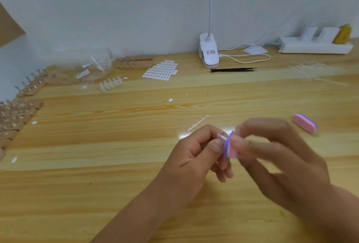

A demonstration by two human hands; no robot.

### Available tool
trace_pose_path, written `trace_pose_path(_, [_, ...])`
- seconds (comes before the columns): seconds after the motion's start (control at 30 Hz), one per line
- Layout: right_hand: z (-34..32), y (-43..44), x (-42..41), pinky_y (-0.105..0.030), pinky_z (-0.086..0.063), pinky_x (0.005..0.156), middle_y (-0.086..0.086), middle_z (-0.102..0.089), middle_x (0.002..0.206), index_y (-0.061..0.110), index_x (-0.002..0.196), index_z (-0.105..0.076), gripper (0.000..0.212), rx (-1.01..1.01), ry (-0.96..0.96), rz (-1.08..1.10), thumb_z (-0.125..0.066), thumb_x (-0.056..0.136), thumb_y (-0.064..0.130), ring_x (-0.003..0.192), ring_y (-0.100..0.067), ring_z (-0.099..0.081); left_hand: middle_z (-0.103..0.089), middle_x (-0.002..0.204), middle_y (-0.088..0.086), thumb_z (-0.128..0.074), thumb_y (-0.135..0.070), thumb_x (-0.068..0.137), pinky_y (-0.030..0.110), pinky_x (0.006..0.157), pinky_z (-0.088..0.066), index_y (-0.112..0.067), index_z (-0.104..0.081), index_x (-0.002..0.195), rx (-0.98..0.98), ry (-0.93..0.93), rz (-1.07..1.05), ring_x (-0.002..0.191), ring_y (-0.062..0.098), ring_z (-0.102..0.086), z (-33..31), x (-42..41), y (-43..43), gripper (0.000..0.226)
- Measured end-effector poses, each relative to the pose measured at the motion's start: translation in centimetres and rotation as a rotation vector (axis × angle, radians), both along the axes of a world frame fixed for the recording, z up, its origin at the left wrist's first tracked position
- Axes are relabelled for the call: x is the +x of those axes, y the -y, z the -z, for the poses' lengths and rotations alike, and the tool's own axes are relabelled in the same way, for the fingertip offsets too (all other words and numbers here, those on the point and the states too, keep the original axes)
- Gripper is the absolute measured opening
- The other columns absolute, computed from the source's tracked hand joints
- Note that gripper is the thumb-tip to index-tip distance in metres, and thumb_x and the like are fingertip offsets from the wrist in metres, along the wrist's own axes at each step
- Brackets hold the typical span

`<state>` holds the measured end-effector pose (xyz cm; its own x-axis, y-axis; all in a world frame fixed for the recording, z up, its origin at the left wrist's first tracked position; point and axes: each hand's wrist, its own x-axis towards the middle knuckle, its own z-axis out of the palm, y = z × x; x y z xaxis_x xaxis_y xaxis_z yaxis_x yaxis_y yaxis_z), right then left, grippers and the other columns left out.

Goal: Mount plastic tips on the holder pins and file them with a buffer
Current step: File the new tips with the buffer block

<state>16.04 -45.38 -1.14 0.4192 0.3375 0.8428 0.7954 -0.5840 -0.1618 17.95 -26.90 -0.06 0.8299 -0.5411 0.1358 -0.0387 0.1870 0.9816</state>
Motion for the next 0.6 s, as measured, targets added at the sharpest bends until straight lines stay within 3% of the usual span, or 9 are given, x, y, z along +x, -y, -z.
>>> trace_pose_path(0.1, [0.4, 0.7, 0.4, -0.03, -0.05, 0.089, -0.012, -0.064, 0.107, 0.008, 0.119, -0.065, 0.037, -0.111, -0.001, 0.047, -0.065, 0.088, -0.012, 0.103, -0.021, -0.061, -0.059, 0.071, 0.003, -0.043, -0.015, 0.098, 0.032, 0.065, -0.054, -0.004, -0.057, 0.091, -0.005, 0.007, 0.006, 0.071, 0.019, -0.065, 0.0, 0.2, -0.1, 0.019])
trace_pose_path(0.17, [0.3, 1.5, 0.9, -0.036, -0.052, 0.082, -0.016, -0.066, 0.102, 0.012, 0.117, -0.068, 0.039, -0.081, -0.033, 0.108, -0.067, 0.086, -0.011, 0.097, -0.023, -0.062, -0.061, 0.076, 0.007, -0.044, -0.015, 0.098, 0.033, 0.067, -0.056, -0.001, -0.058, 0.091, -0.011, 0.01, -0.008, 0.078, 0.019, -0.066, 0.0, 0.3, -0.2, 0.02])
trace_pose_path(0.27, [0.2, 0.6, 0.2, -0.027, -0.048, 0.089, -0.011, -0.064, 0.105, 0.014, 0.118, -0.067, 0.033, -0.018, 0.004, 0.064, -0.065, 0.092, -0.005, 0.099, -0.021, -0.062, -0.063, 0.086, 0.013, -0.048, -0.013, 0.097, 0.031, 0.068, -0.056, 0.006, -0.061, 0.094, -0.002, 0.039, -0.034, 0.081, 0.017, -0.064, 0.1, 0.4, 0.0, 0.023])
trace_pose_path(0.33, [0.6, 0.0, -0.2, -0.023, -0.043, 0.098, -0.007, -0.063, 0.109, 0.009, 0.12, -0.063, 0.033, -0.073, 0.061, 0.052, -0.065, 0.091, -0.006, 0.106, -0.02, -0.061, -0.063, 0.086, 0.011, -0.05, -0.012, 0.096, 0.028, 0.066, -0.055, 0.001, -0.063, 0.092, 0.004, 0.055, -0.051, 0.074, 0.015, -0.062, 0.2, 0.4, 0.0, 0.019])
trace_pose_path(0.47, [0.2, 1.0, 0.8, -0.024, -0.046, 0.091, -0.016, -0.066, 0.1, 0.012, 0.116, -0.069, 0.04, -0.078, 0.033, 0.138, -0.068, 0.084, -0.012, 0.098, -0.021, -0.059, -0.07, 0.079, -0.001, -0.054, -0.013, 0.094, 0.029, 0.065, -0.056, -0.001, -0.066, 0.09, -0.008, 0.063, -0.118, 0.071, 0.015, -0.068, 0.4, 0.7, -0.3, 0.017])
trace_pose_path(0.6, [0.3, 0.1, -0.1, -0.022, -0.041, 0.096, -0.006, -0.063, 0.107, 0.008, 0.118, -0.063, 0.028, -0.034, 0.06, 0.071, -0.064, 0.093, -0.004, 0.102, -0.02, -0.061, -0.072, 0.075, -0.002, -0.062, -0.014, 0.092, 0.024, 0.066, -0.053, -0.009, -0.072, 0.088, 0.008, 0.122, -0.168, 0.07, 0.012, -0.068, 0.5, 0.5, -0.2, 0.012])
